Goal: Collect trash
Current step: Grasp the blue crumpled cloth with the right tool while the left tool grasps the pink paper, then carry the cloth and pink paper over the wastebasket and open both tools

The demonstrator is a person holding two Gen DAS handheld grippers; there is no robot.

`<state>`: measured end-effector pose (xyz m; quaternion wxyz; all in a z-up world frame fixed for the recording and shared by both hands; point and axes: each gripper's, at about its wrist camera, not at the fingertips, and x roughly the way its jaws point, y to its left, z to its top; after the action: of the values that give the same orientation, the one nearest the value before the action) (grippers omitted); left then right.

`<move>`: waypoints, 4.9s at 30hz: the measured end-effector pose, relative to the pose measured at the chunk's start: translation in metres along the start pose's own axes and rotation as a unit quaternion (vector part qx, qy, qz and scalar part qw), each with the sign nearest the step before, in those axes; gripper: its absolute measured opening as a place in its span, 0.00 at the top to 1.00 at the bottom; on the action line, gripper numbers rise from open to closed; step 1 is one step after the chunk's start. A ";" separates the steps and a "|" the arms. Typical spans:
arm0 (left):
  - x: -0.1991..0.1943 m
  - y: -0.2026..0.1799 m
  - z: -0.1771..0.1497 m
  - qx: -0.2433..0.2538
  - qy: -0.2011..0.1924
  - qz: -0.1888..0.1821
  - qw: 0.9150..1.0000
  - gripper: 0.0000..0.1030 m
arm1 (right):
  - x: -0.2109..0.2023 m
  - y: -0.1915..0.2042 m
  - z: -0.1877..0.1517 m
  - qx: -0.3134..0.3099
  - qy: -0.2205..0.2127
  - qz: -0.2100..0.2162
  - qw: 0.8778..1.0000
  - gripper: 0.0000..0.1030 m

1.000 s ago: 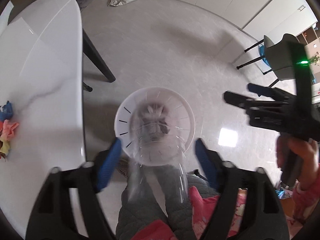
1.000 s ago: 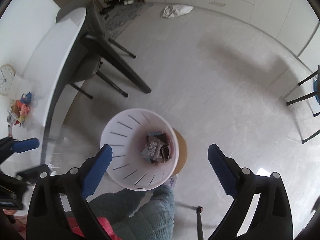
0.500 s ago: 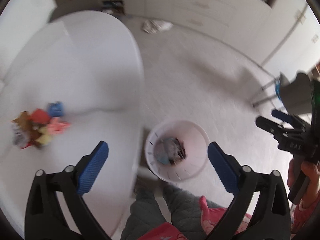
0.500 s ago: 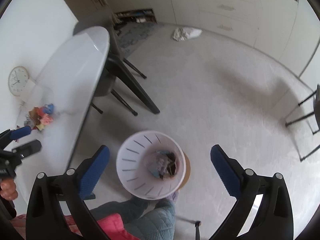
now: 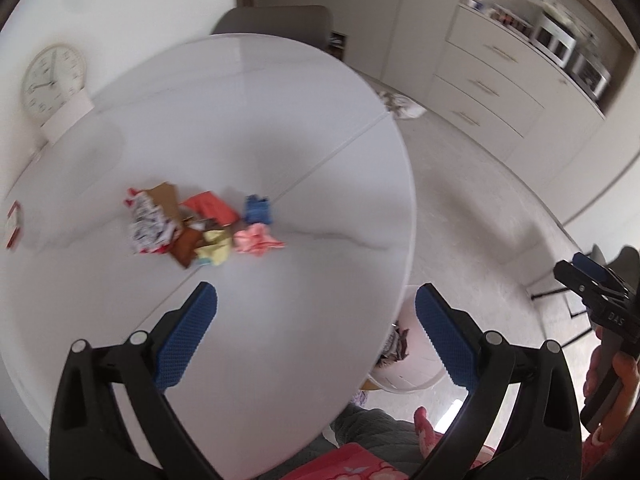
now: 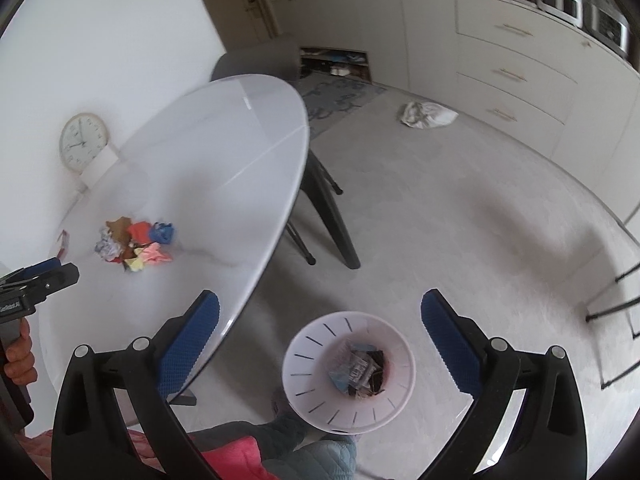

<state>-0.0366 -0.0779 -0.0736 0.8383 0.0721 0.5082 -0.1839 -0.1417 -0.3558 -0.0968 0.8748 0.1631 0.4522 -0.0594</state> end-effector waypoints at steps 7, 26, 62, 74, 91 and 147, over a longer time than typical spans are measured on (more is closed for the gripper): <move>-0.011 0.045 -0.006 -0.039 -0.003 0.031 0.999 0.08 | 0.011 0.038 0.005 -0.035 0.013 0.027 0.999 0.03; -0.006 0.175 -0.041 -0.152 0.002 0.091 0.984 0.08 | 0.140 0.212 0.047 -0.154 0.105 0.123 0.975 0.03; 0.109 0.065 0.011 -0.038 0.027 -0.026 0.999 0.20 | 0.162 0.134 0.083 -0.028 0.114 0.100 0.988 0.70; 0.179 0.035 0.022 -0.107 0.067 0.100 0.987 0.39 | 0.135 0.058 0.067 -0.011 0.118 0.087 0.989 0.69; 0.165 0.042 0.030 -0.127 0.049 0.103 0.985 0.61 | 0.118 0.029 0.067 -0.033 0.109 0.103 0.988 0.69; 0.179 -0.229 -0.101 0.273 0.192 -0.096 0.938 0.17 | 0.052 -0.138 -0.125 0.206 0.146 -0.029 0.967 0.07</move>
<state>-0.1329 -0.2996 -0.2636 0.6512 0.2831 0.5943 -0.3776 -0.2423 -0.4408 -0.2385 0.7447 0.3331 0.5579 -0.1520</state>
